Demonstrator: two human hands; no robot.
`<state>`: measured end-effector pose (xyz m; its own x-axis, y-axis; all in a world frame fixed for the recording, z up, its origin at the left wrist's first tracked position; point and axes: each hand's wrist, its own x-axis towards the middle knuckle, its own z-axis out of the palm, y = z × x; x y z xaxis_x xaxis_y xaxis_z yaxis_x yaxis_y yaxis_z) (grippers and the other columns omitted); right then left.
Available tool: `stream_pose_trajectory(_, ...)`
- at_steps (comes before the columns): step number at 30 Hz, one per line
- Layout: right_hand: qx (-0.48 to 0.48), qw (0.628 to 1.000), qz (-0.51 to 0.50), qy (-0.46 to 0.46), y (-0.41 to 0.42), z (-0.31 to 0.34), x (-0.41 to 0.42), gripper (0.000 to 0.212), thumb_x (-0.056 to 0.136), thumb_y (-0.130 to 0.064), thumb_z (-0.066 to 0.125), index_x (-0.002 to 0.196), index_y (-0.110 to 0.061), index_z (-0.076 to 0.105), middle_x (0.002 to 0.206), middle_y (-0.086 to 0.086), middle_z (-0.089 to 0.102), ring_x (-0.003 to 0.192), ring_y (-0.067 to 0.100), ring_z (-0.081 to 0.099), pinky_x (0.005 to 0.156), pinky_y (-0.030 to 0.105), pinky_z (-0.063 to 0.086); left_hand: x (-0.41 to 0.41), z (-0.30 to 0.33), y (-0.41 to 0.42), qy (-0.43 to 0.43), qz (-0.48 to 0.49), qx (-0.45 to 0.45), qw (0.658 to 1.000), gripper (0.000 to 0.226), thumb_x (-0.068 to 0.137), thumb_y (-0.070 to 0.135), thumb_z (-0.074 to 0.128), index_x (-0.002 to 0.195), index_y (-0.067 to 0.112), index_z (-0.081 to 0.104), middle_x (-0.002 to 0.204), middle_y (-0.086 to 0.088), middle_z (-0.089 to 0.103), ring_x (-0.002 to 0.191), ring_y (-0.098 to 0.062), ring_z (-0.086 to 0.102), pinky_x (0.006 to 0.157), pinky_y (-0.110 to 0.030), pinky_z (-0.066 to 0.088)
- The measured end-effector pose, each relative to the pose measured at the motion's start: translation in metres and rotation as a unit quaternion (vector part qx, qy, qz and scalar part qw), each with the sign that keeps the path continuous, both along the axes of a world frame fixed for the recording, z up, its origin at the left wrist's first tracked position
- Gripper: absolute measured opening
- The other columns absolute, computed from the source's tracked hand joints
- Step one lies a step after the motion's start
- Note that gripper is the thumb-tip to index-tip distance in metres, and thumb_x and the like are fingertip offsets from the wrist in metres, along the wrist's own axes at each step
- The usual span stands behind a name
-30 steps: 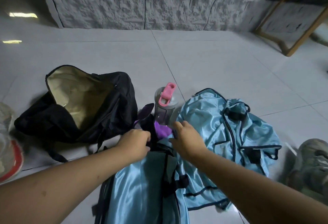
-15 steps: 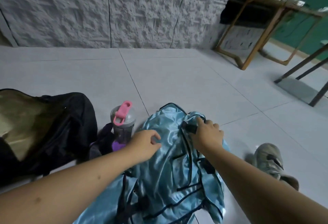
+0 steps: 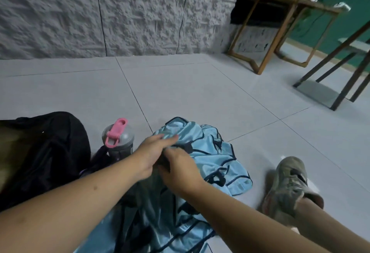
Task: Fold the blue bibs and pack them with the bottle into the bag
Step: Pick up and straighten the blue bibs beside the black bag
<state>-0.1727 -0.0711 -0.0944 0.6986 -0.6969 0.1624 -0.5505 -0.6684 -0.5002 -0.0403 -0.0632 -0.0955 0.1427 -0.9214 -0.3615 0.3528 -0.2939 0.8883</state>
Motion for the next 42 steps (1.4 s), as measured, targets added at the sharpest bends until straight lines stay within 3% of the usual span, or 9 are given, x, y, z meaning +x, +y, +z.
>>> stream_pose_trajectory(4,0.004,0.997,0.034,0.075,0.011,0.004,-0.009,0.041,0.088,-0.051,0.056,0.118,-0.023,0.059,0.108,0.002,0.069,0.098,0.024,0.063,0.083,0.040,0.054,0.019,-0.012,0.004,-0.197,0.044,0.048,0.978,0.015,0.088,0.020,0.079,0.091,0.007,0.077,0.087,-0.013,0.079,0.083,-0.031,0.075,0.080,-0.041,0.059)
stream_pose_trajectory(7,0.020,0.990,-0.081,0.110,-0.004,0.004,-0.022,0.039,0.096,-0.053,0.045,0.120,-0.025,0.059,0.110,0.001,0.069,0.097,0.023,0.065,0.086,0.040,0.055,0.028,-0.017,0.009,-0.301,0.093,0.048,0.948,0.035,0.097,0.032,0.068,0.071,0.009,0.067,0.063,-0.006,0.063,0.062,-0.022,0.055,0.061,-0.032,0.040)
stream_pose_trajectory(18,0.206,0.877,-0.407,0.151,-0.057,-0.024,-0.071,0.080,0.072,-0.049,0.076,0.136,-0.014,0.043,0.121,0.012,0.061,0.110,0.032,0.063,0.091,0.046,0.057,0.032,-0.014,0.020,-0.413,0.059,0.067,0.907,0.052,0.093,0.063,0.059,0.084,0.012,0.066,0.076,-0.006,0.066,0.074,-0.026,0.063,0.067,-0.033,0.044)
stream_pose_trajectory(22,0.254,0.869,-0.416,0.085,-0.064,-0.025,-0.077,0.032,0.081,-0.028,0.082,0.084,-0.001,0.065,0.080,0.013,0.071,0.065,0.022,0.063,0.054,0.029,0.051,0.030,-0.012,0.024,-0.448,-0.076,0.089,0.886,0.067,0.056,0.063,0.089,0.105,0.026,0.062,0.099,0.009,0.067,0.091,-0.013,0.065,0.080,-0.034,0.053)
stream_pose_trajectory(25,0.242,0.863,-0.440,-0.049,-0.068,-0.015,-0.078,0.018,0.080,-0.015,0.074,0.085,0.002,0.072,0.080,0.019,0.074,0.064,0.028,0.069,0.058,0.037,0.057,0.029,-0.011,0.023,-0.506,-0.077,0.080,0.855,0.011,0.079,0.020,0.077,0.083,0.017,0.067,0.080,0.000,0.070,0.074,-0.019,0.066,0.069,-0.035,0.057)
stream_pose_trajectory(29,0.192,0.857,-0.436,-0.197,-0.082,0.027,-0.074,0.012,0.091,-0.018,0.059,0.084,-0.010,0.064,0.074,0.007,0.064,0.066,0.027,0.061,0.059,0.034,0.049,0.030,0.008,0.019,-0.485,0.040,0.038,0.873,0.014,0.095,0.011,0.054,0.087,0.013,0.065,0.076,-0.002,0.064,0.068,-0.019,0.059,0.060,-0.030,0.045)
stream_pose_trajectory(36,0.179,0.835,-0.433,-0.288,-0.092,0.066,-0.068,0.017,0.102,-0.022,0.043,0.102,-0.012,0.056,0.089,0.007,0.060,0.075,0.026,0.059,0.063,0.032,0.046,0.034,0.024,0.012,-0.261,0.136,0.010,0.956,0.020,0.091,0.034,0.049,0.092,0.037,0.069,0.094,-0.012,0.073,0.095,-0.037,0.069,0.094,-0.059,0.053)
stream_pose_trajectory(40,0.221,0.817,-0.419,-0.329,-0.091,0.090,-0.058,0.023,0.104,-0.024,0.045,0.107,-0.006,0.058,0.090,0.009,0.061,0.079,0.025,0.058,0.069,0.035,0.051,0.032,0.039,0.013,-0.143,0.088,-0.046,0.985,0.016,0.096,0.041,0.065,0.110,0.034,0.070,0.107,0.000,0.078,0.109,-0.023,0.070,0.105,-0.048,0.051)
stream_pose_trajectory(42,0.238,0.818,-0.393,-0.346,-0.089,0.110,-0.049,0.022,0.105,-0.025,0.048,0.106,-0.008,0.062,0.093,0.012,0.066,0.086,0.028,0.067,0.077,0.042,0.058,0.034,0.040,0.016,-0.175,0.016,-0.062,0.983,0.052,0.077,0.059,0.077,0.121,0.034,0.067,0.115,0.011,0.076,0.114,-0.013,0.068,0.109,-0.040,0.046)
